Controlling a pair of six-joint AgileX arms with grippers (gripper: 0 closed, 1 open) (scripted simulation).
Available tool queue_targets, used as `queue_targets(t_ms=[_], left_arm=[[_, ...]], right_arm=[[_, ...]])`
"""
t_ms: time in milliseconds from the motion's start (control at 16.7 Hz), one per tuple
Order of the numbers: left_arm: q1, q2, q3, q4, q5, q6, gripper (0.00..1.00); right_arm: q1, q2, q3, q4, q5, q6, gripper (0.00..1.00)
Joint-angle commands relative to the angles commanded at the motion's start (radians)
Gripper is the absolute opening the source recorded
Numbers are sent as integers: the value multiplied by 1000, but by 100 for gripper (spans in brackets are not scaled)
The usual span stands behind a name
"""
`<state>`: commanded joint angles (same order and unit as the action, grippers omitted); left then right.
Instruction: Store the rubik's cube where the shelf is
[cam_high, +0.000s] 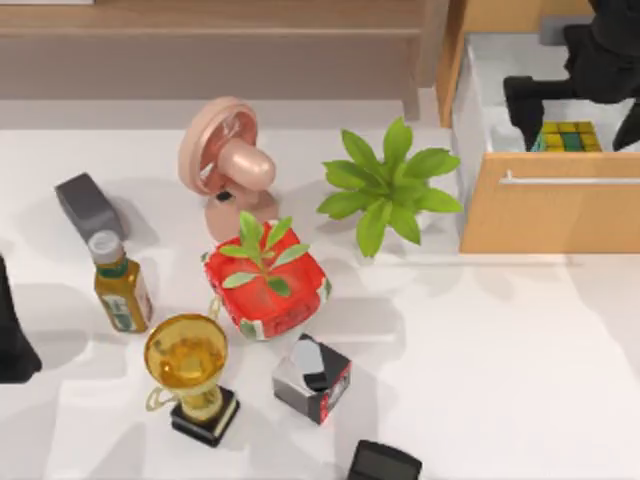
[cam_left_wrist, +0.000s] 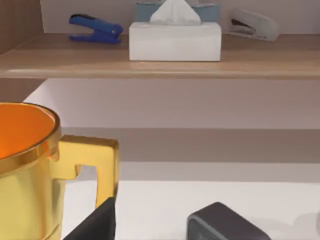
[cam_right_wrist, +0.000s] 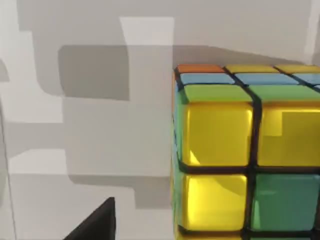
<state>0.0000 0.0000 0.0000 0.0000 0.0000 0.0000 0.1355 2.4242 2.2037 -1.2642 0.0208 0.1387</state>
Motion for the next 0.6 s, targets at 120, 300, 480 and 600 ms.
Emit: queue_targets(t_ms=[120, 300, 480, 600], left_arm=[[0, 0, 0, 0, 0, 0, 100], [0, 0, 0, 0, 0, 0, 100], [0, 0, 0, 0, 0, 0, 100], [0, 0, 0, 0, 0, 0, 100]], right_arm=[[-2, 31, 2, 35, 0, 0, 100], [-3, 42, 9, 47, -1, 0, 100], [-3, 42, 9, 47, -1, 0, 92], [-3, 42, 9, 47, -1, 0, 77]])
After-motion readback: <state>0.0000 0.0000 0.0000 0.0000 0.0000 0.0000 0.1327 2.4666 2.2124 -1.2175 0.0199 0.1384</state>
